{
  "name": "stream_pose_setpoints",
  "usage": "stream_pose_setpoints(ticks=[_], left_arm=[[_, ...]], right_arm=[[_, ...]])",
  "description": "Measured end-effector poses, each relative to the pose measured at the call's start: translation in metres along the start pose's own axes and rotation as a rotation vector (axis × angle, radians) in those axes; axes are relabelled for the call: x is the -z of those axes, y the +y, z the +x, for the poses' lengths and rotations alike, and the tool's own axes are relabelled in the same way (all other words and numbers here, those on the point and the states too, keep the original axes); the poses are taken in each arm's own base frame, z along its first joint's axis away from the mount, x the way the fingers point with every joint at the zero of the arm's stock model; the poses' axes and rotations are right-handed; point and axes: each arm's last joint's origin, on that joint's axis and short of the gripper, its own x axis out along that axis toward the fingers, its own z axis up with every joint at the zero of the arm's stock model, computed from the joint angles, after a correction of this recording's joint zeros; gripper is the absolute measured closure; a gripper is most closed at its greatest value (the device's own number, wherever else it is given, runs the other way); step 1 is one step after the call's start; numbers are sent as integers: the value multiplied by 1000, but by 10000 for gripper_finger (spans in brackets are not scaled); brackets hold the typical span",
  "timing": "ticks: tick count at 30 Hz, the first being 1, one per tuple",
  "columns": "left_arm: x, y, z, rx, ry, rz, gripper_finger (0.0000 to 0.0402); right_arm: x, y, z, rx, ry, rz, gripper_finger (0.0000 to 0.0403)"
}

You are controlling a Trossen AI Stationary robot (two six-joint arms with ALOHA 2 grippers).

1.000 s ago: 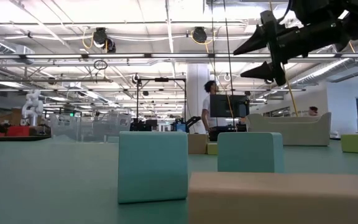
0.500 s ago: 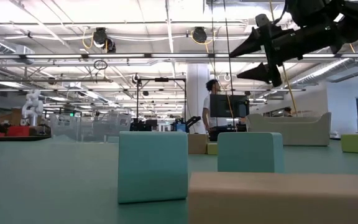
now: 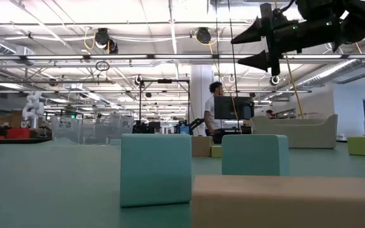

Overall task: Sort & place blocks by color
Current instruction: Put the top brown block into the white bin

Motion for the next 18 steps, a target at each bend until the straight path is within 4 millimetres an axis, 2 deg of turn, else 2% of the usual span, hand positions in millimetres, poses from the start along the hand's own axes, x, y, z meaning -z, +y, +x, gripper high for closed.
stream_pose_setpoints(ticks=[4, 9, 13, 18], left_arm=[[-18, -2, -19, 93, -197, 59, 188], [-52, -6, -23, 62, -407, 236, 188], [-88, -7, -26, -37, -490, 434, 188], [-140, -2, -36, -139, -547, 551, 188]], right_arm=[[-8, 2, 2, -4, -26, -45, 80], [-9, 3, 2, -2, -25, -102, 80], [-8, 2, 2, 4, -12, -113, 80], [-4, 1, 2, 19, 24, -106, 80]])
